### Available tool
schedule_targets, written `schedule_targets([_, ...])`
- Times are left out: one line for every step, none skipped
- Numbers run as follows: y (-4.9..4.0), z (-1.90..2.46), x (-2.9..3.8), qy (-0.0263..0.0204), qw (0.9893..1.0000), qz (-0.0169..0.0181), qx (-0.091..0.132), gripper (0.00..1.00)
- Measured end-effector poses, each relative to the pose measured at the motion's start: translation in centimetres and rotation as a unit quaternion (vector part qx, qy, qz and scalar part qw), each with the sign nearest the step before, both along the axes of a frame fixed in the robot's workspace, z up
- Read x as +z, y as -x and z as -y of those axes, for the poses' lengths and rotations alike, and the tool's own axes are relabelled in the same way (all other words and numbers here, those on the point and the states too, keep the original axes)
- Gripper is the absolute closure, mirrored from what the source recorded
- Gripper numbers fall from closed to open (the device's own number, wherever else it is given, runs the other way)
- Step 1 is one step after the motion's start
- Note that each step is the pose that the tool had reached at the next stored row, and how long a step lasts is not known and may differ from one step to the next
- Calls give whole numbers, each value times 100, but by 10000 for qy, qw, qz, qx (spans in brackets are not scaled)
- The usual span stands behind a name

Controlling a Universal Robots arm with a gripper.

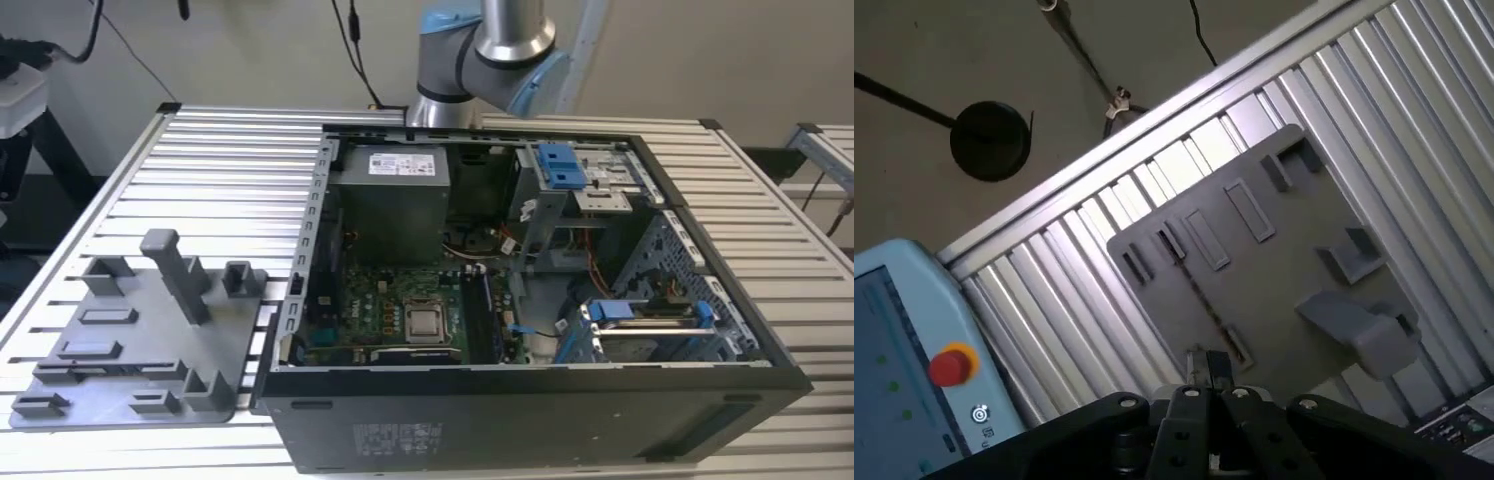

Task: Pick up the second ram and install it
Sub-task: 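Pick up the second ram and move it above second insertion slot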

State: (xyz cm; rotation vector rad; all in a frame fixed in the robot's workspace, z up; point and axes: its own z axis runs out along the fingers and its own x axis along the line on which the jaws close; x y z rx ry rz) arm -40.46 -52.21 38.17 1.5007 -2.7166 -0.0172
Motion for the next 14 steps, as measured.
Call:
schedule_targets([0,0,0,1,10000,0,89,89])
schedule_targets([0,0,0,2,9998,0,178,89])
schedule_targets([0,0,0,2,9996,0,276,89])
schedule_targets([0,0,0,2,9993,0,366,89])
schedule_targets([0,0,0,3,9990,0,455,89])
schedule_targets([0,0,0,2,9985,0,545,89])
schedule_targets([0,0,0,3,9980,0,638,89])
schedule_targets([0,0,0,3,9974,0,727,89])
schedule_targets([0,0,0,3,9966,0,820,89])
schedule_targets([0,0,0,3,9959,0,909,89])
schedule_targets([0,0,0,3,9950,0,999,89])
schedule_targets([0,0,0,3,9941,0,1088,89])
schedule_targets([0,0,0,3,9930,0,1181,89])
schedule_targets([0,0,0,3,9919,0,1270,89])
